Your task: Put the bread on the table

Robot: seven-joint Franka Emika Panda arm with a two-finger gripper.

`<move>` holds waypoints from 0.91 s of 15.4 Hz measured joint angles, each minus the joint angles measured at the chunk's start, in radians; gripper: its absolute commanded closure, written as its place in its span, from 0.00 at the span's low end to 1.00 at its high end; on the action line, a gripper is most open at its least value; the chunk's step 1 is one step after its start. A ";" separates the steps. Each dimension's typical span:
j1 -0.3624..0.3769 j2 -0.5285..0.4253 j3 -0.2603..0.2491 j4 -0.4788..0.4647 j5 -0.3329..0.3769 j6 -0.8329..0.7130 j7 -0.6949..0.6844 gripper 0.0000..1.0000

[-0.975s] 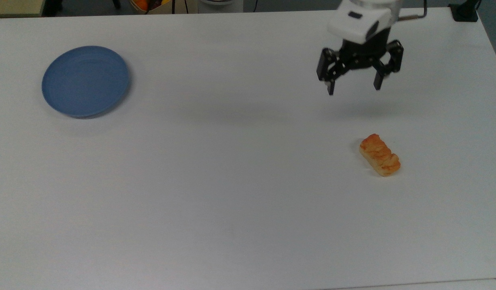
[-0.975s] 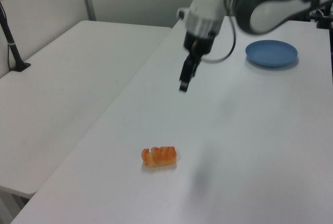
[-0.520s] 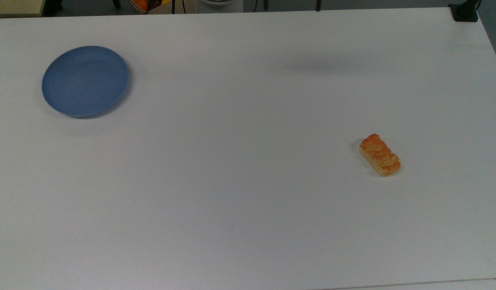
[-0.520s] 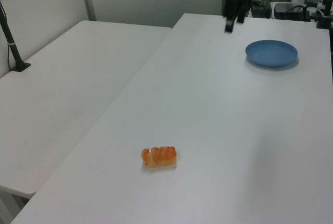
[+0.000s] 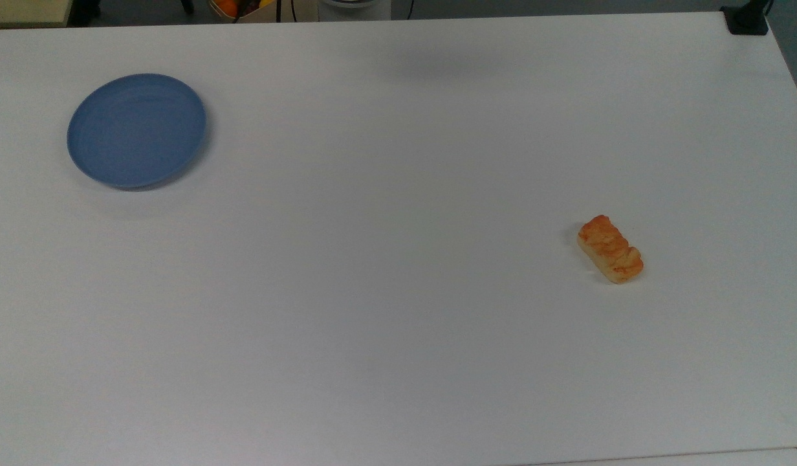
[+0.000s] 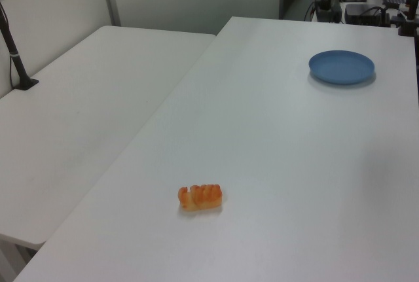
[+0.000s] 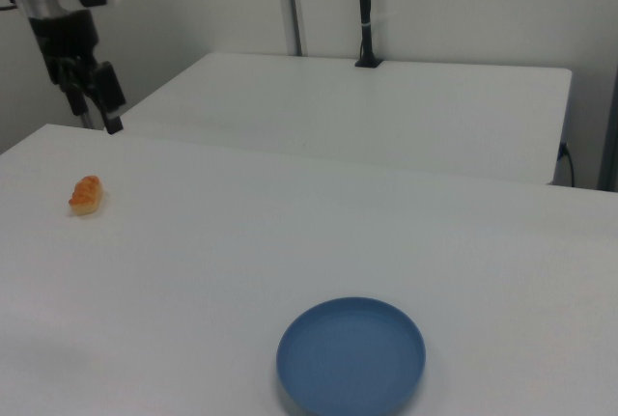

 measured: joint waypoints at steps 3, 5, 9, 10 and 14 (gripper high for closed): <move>0.008 0.022 -0.060 -0.014 0.000 0.015 -0.110 0.00; 0.016 0.043 -0.081 -0.015 0.000 0.071 -0.173 0.00; 0.060 0.098 -0.120 -0.014 0.000 0.199 -0.289 0.00; 0.067 0.113 -0.127 -0.012 0.000 0.213 -0.315 0.00; 0.071 0.127 -0.138 -0.001 0.030 0.216 -0.370 0.00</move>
